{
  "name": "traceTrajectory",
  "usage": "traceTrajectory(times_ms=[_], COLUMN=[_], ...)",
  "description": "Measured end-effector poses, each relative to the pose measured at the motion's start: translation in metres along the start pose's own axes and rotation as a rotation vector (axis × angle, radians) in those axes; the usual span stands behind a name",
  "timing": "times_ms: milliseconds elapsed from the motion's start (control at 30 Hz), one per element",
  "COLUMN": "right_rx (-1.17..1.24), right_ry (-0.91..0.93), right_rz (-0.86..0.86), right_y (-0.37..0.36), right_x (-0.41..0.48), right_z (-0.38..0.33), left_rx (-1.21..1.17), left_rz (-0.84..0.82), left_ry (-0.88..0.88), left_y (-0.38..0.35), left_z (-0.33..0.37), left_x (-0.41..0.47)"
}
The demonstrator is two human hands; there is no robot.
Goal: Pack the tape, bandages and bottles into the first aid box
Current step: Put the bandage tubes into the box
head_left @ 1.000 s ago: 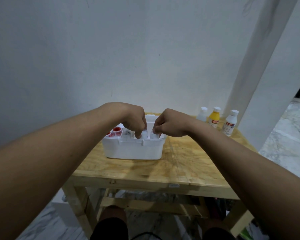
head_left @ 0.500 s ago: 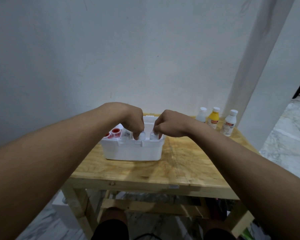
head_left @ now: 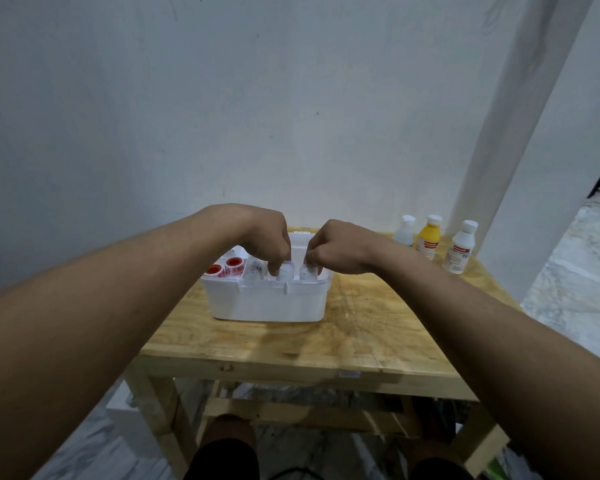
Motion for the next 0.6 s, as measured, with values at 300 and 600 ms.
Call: traceTrajectory(times_ms=[300,600], right_rx=[-0.009,0.010], right_ry=[0.009,0.007], right_rz=[0.003,0.003], right_y=[0.0019,0.0029], right_x=[-0.0007,-0.0015], right_z=[-0.0041,-0.0047], left_rx=[-0.008,-0.009], left_rz=[0.019,0.018], left_ry=[-0.016,-0.024], left_y=[0.0034,0.0040], left_z=[0.0007,0.0006], left_x=[-0.0042,-0.0039])
Point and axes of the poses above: each hand's wrist, its own x-axis towards the middle knuckle, its own y-axis out of the back of the hand, z = x × y, the point moved 5 cm from there along x, towards the middle knuckle, and after that the axes turned 6 degrees about x, right-handed, at the moved point
